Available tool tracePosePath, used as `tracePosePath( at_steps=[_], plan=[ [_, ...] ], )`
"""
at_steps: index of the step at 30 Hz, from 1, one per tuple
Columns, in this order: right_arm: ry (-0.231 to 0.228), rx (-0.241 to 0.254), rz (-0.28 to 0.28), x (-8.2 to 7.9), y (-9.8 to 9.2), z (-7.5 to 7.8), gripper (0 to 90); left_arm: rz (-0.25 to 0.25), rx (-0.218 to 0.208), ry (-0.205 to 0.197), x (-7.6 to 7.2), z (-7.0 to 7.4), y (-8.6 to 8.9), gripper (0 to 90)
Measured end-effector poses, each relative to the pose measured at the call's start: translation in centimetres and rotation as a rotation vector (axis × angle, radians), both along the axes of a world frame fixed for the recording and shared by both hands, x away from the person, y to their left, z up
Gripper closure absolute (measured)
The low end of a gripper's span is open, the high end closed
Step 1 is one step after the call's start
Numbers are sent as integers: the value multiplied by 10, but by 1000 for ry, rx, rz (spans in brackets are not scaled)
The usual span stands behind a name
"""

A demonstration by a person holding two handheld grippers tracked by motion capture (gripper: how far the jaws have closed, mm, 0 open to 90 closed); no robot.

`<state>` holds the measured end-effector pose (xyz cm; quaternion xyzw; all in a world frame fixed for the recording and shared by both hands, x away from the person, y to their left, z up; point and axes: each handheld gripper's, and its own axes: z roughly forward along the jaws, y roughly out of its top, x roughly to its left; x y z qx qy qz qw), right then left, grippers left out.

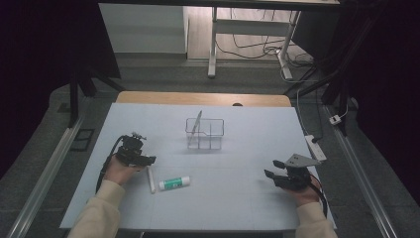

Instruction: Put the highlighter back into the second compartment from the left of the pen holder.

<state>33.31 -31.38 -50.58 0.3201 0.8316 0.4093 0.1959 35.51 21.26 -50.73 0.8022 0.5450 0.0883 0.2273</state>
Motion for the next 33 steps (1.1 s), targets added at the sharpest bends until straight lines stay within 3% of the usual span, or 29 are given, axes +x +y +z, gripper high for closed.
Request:
tracePosePath(
  at_steps=[9,16,29,33],
  plan=[
    [-1,-3,-5,0,0,0,448,36,18,25,9,-9,-2,365],
    [-1,-1,-5,1,-1,-1,448,51,71,35,13,-13,-6,442],
    [-7,3,-13,0,-1,0,448,28,109,59,18,-9,-12,763],
    [-9,2,-17,0,-2,1,448,21,116,60,19,-9,-13,786]
  ],
)
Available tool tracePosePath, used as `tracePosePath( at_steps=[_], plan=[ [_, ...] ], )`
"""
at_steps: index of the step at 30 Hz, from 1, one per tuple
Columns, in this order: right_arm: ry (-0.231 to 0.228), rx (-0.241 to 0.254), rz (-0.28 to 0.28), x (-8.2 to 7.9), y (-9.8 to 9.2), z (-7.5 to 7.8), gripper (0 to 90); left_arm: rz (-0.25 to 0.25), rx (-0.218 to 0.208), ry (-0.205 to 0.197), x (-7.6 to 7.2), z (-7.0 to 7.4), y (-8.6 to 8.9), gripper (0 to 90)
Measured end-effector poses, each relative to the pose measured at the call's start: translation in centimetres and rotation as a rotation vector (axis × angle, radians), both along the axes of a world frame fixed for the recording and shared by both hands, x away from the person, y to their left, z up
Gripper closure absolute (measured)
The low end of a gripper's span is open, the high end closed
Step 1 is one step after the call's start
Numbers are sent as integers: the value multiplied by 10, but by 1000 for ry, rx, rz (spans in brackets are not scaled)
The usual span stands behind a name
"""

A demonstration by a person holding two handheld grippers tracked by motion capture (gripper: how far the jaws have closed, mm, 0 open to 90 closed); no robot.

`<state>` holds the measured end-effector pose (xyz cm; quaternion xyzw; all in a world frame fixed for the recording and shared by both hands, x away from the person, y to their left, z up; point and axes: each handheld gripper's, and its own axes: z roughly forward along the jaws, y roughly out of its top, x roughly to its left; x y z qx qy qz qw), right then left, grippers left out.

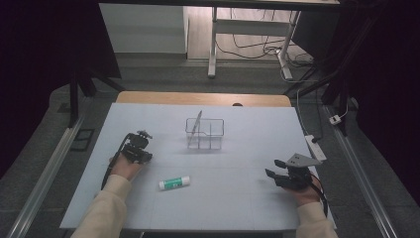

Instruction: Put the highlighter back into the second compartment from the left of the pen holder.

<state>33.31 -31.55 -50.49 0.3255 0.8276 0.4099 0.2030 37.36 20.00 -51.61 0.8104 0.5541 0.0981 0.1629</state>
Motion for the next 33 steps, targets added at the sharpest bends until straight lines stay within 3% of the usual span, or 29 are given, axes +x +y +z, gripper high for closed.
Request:
tracePosePath(
  at_steps=[7,16,26,33],
  plan=[
    [0,3,-4,0,-1,0,448,-20,10,-18,-1,1,2,789],
    [0,0,-11,1,-3,1,448,-59,-86,-89,-11,14,11,789],
    [1,-6,-15,1,-3,0,448,-94,-155,-167,-21,33,16,790],
    [-1,2,-13,1,-3,0,448,-105,-208,-252,-27,49,17,791]
  ],
)
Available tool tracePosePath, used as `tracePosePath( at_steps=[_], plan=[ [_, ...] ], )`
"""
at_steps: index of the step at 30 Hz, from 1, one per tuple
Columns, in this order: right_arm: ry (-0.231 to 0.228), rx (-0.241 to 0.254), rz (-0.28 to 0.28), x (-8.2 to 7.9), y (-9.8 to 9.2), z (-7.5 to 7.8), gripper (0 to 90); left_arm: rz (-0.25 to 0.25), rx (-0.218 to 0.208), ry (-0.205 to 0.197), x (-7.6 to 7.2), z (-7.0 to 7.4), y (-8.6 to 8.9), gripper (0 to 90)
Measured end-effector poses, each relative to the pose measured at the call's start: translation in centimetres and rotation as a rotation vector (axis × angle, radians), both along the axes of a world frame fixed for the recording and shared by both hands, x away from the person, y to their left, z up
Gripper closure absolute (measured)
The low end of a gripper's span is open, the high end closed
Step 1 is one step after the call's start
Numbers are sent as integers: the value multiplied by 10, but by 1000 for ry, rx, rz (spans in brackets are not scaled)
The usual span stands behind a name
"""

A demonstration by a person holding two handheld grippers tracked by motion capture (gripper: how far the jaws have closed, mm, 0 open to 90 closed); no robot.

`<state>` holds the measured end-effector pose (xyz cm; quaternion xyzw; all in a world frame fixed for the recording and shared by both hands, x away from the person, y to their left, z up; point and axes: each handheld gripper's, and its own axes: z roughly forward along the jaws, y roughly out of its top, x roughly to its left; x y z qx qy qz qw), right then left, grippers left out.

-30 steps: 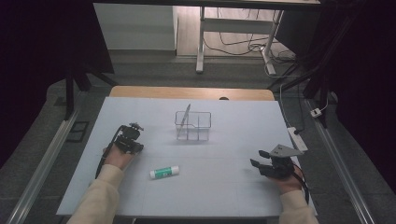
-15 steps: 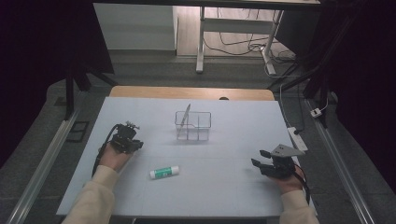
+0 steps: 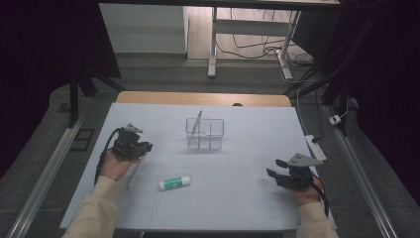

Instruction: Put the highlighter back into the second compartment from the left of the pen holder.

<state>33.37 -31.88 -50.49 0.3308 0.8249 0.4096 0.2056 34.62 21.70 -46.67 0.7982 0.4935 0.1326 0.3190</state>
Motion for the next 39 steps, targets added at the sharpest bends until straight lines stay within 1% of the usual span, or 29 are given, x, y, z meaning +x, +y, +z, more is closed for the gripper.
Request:
tracePosePath(
  at_steps=[8,14,26,28,33,39],
  plan=[
    [3,-3,-1,0,0,0,447,-13,-46,-55,-4,12,1,791],
    [3,-7,-2,0,0,0,447,-16,-67,-103,-5,16,2,791],
    [4,0,0,0,0,-1,447,-13,-85,-151,-9,20,7,792],
    [4,0,0,0,0,-1,446,-18,-91,-154,-10,21,8,792],
    [4,-3,0,0,0,-1,446,-20,-100,-184,-12,27,8,792],
    [2,-1,-2,0,0,-1,447,-24,-115,-207,-12,33,5,792]
  ],
)
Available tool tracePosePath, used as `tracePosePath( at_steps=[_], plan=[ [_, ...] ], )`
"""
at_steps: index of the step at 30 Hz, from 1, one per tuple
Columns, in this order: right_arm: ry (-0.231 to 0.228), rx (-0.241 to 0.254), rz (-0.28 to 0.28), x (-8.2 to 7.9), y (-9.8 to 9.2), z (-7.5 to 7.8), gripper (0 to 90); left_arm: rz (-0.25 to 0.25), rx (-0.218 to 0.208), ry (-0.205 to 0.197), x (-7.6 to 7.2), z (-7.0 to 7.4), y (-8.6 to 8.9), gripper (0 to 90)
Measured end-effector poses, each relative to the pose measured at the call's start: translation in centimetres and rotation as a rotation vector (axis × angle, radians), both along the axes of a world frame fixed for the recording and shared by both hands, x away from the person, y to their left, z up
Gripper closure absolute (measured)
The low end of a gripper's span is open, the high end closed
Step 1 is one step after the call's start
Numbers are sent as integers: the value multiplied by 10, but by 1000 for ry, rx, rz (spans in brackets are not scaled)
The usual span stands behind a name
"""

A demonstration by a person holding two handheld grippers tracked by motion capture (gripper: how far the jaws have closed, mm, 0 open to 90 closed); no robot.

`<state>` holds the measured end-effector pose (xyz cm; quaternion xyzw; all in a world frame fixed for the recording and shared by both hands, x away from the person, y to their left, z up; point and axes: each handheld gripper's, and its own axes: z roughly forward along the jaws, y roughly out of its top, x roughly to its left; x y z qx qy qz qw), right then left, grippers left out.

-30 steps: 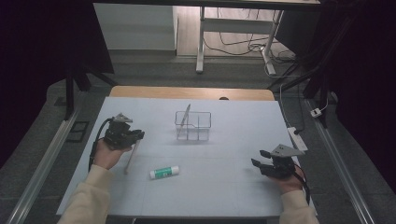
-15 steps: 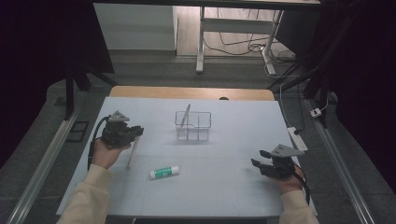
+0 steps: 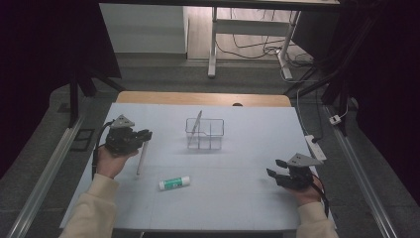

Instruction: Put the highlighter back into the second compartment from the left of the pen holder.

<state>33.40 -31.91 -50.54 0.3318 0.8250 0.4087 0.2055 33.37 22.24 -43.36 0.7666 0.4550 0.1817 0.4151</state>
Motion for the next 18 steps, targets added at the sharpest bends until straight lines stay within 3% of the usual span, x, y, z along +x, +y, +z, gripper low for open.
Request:
tracePosePath(
  at_steps=[18],
  plan=[
    [-1,-1,-4,0,-1,0,446,5,-74,-77,6,17,-10,791]
  ],
)
